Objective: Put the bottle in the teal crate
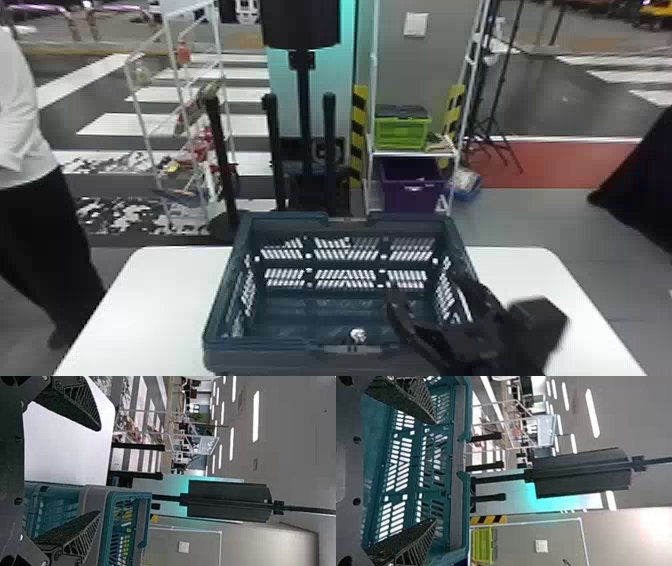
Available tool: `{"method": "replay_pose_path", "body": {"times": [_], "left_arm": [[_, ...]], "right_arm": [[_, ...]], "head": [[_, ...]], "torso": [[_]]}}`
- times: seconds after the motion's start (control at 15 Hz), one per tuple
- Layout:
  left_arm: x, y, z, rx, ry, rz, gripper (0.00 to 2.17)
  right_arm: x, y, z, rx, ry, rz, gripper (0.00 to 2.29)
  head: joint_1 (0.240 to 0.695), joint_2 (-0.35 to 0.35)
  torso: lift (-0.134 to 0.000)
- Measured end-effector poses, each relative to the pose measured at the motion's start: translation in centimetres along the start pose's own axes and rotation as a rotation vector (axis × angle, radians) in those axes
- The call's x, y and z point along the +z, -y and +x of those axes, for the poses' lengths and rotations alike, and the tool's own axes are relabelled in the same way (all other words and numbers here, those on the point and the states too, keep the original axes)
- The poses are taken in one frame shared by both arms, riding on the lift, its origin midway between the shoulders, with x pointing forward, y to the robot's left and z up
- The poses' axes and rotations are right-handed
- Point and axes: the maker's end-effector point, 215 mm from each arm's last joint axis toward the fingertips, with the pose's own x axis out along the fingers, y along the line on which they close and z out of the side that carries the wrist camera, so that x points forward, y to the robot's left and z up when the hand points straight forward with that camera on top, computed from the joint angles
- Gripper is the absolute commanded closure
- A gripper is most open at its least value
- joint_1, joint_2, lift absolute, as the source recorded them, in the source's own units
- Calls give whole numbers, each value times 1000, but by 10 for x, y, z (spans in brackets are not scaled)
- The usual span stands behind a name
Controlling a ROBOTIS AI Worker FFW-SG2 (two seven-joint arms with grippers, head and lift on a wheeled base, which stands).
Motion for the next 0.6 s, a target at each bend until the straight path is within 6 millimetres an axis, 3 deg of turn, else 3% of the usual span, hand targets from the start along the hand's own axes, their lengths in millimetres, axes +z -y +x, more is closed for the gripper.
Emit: {"method": "replay_pose_path", "body": {"times": [0.33,0.6], "left_arm": [[0,1,3,0,-3,4,144],[0,2,5,0,-6,7,144]], "right_arm": [[-17,32,-84,-96,43,21,19],[-22,35,-136,-138,86,3,22]], "head": [[499,0],[499,0]], "torso": [[0],[0]]}}
